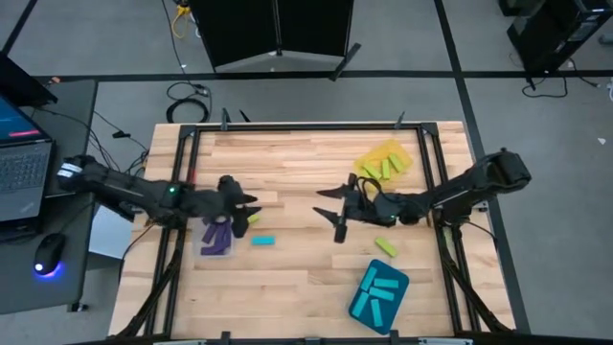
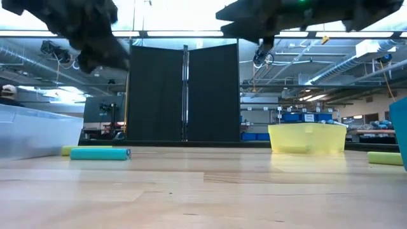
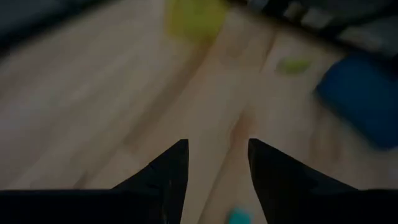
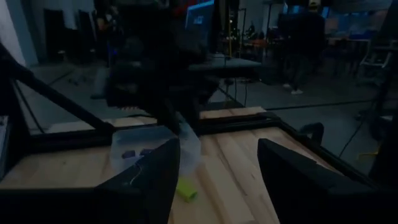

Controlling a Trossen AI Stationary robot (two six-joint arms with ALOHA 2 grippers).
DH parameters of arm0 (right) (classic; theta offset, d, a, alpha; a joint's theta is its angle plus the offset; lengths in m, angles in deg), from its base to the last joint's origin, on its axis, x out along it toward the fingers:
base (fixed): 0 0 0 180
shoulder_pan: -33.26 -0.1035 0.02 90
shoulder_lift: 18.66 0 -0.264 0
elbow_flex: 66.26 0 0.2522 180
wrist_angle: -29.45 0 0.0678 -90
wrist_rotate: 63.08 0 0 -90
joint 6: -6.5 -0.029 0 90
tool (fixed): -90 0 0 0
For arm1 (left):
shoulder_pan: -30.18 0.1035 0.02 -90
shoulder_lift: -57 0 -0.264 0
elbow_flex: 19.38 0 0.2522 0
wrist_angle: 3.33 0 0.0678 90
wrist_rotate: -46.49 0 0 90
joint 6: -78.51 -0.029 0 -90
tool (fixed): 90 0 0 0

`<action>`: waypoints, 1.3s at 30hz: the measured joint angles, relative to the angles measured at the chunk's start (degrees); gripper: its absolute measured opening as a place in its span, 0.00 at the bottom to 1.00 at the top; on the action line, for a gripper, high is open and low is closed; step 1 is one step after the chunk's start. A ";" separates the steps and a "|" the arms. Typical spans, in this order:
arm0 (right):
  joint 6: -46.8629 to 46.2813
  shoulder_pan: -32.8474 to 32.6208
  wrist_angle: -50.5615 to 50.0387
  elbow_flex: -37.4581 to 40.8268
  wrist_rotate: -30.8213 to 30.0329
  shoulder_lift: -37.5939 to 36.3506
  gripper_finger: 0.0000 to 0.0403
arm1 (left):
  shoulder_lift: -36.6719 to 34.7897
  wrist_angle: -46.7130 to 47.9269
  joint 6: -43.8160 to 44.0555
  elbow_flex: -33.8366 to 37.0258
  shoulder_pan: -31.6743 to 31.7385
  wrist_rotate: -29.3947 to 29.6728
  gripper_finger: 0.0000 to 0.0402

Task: Sort blocks
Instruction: Put the green block into the yellow bin

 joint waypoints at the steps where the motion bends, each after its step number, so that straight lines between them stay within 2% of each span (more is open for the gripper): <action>1: -0.19 -0.46 0.13 0.33 -0.47 -0.36 0.56 | 1.26 3.49 1.50 -0.97 1.25 -1.52 0.43; 6: -0.21 -1.80 -0.25 0.78 -1.26 0.20 0.56 | 9.04 17.78 5.39 -5.20 5.58 -8.96 0.43; 12: -0.26 -1.94 -0.56 0.78 -1.27 0.20 0.56 | 19.06 21.34 1.47 -9.59 8.03 -16.19 0.44; 18: -0.20 -2.11 -0.75 0.78 -1.28 0.21 0.55 | 28.72 26.29 -3.36 -13.97 9.46 -16.75 0.50; 23: -0.21 -2.13 -0.76 0.78 -1.27 0.20 0.55 | 34.13 25.97 -7.92 -15.91 10.91 -18.57 0.53; 32: -0.28 -2.24 -0.63 0.78 -1.27 0.23 0.55 | 40.45 28.11 -13.46 -16.26 15.34 -22.13 0.53; 39: -0.24 -2.24 -0.53 0.78 -1.27 0.25 0.54 | 43.71 28.01 -17.13 -16.49 16.32 -23.99 0.53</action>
